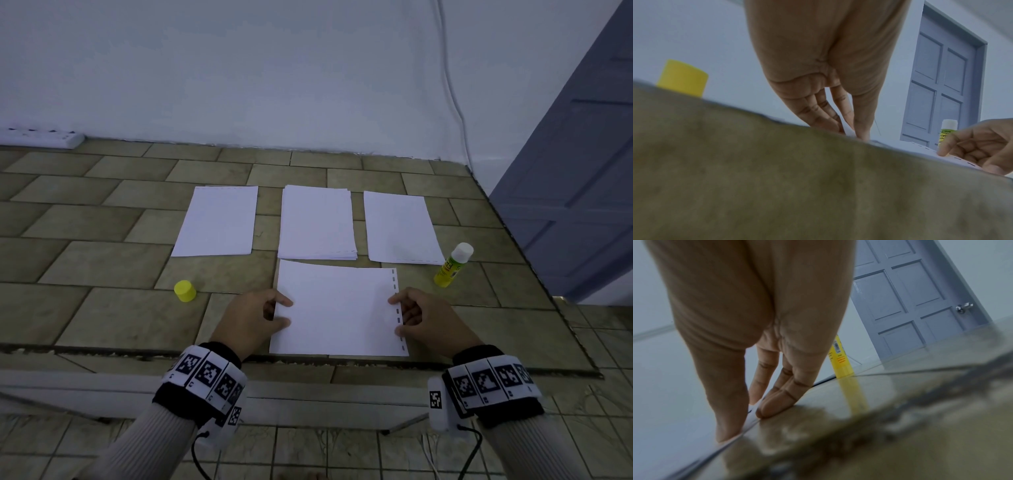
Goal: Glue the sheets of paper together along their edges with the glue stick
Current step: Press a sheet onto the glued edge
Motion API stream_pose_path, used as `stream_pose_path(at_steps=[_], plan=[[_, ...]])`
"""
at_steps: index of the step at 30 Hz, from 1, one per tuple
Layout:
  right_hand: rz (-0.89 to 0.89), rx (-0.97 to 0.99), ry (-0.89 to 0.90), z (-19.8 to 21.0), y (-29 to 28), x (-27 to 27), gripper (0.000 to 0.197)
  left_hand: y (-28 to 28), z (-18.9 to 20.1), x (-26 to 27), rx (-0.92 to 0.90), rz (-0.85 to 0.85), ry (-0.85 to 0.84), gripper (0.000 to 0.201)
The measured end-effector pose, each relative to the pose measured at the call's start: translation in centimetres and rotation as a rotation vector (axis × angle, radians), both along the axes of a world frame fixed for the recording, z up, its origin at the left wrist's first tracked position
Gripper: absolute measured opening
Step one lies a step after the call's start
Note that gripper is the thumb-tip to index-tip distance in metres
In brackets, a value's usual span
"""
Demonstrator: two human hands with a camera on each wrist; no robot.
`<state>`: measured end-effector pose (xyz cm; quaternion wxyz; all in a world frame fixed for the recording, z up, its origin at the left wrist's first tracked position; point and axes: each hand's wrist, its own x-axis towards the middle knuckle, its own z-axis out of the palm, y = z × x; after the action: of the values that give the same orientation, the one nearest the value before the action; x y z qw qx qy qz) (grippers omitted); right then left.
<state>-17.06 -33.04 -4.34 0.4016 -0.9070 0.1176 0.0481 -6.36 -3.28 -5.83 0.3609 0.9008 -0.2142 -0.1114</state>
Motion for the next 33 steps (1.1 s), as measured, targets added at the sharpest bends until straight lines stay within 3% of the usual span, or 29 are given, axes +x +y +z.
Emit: stream_pose_path(at_steps=[13, 17, 21, 25, 29, 33], plan=[[-0.006, -0.015, 0.021, 0.2, 0.2, -0.1, 0.042, 0.2, -0.1, 0.0, -0.033, -0.004, 0.003, 0.026], [0.004, -0.108, 0.034, 0.3, 0.5, 0.2, 0.044, 0.0, 0.0, -0.1, 0.035, -0.046, -0.002, 0.026], [0.034, -0.302, 0.104, 0.3, 0.9, 0.5, 0.047, -0.7, 0.3, 0.1, 0.267, -0.05, -0.161, 0.053], [0.057, -0.488, 0.178, 0.7, 1.6, 0.9, 0.048, -2.3, -0.2, 0.1, 0.409, -0.09, -0.18, 0.069], [0.087, -0.713, 0.111, 1.8, 3.4, 1.1, 0.042, -3.3, -2.5, 0.2, 0.531, -0.102, -0.26, 0.111], [0.165, -0.522, -0.009, 1.9, 8.2, 2.1, 0.07, -3.4, -3.3, 0.4, 0.52, -0.087, -0.282, 0.104]])
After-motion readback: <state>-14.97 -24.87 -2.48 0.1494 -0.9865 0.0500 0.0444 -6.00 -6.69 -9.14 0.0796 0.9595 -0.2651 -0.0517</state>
